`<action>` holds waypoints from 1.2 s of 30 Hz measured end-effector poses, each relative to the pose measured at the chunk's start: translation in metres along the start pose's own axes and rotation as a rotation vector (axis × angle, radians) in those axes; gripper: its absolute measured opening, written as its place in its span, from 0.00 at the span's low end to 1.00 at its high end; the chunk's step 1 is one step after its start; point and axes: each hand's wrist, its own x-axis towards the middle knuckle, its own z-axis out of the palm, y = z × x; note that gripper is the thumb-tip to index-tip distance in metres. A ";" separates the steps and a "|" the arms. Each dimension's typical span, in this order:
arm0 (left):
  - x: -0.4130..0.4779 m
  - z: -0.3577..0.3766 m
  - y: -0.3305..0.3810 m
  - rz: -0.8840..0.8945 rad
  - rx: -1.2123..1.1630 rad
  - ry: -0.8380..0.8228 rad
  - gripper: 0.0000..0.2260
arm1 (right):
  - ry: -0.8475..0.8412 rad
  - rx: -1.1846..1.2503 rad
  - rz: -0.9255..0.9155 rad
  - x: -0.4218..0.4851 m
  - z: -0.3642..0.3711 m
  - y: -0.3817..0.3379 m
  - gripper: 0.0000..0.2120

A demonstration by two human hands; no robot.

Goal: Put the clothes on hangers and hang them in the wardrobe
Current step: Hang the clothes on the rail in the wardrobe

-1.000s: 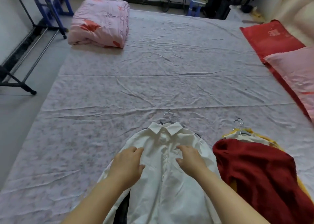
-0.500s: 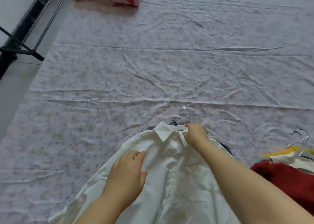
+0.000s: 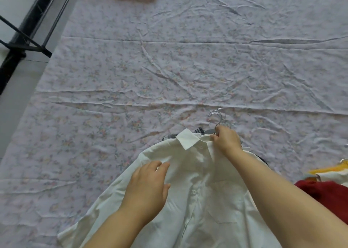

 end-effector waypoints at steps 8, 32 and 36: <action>-0.052 -0.044 -0.001 0.003 -0.069 0.160 0.23 | 0.269 0.160 -0.333 -0.119 -0.069 -0.046 0.03; -0.608 -0.177 -0.161 -0.430 -0.137 1.344 0.17 | 0.221 0.302 -1.503 -0.701 -0.025 -0.388 0.05; -0.713 -0.172 -0.195 -0.608 -0.087 1.486 0.17 | 0.169 0.239 -1.693 -0.773 0.026 -0.429 0.13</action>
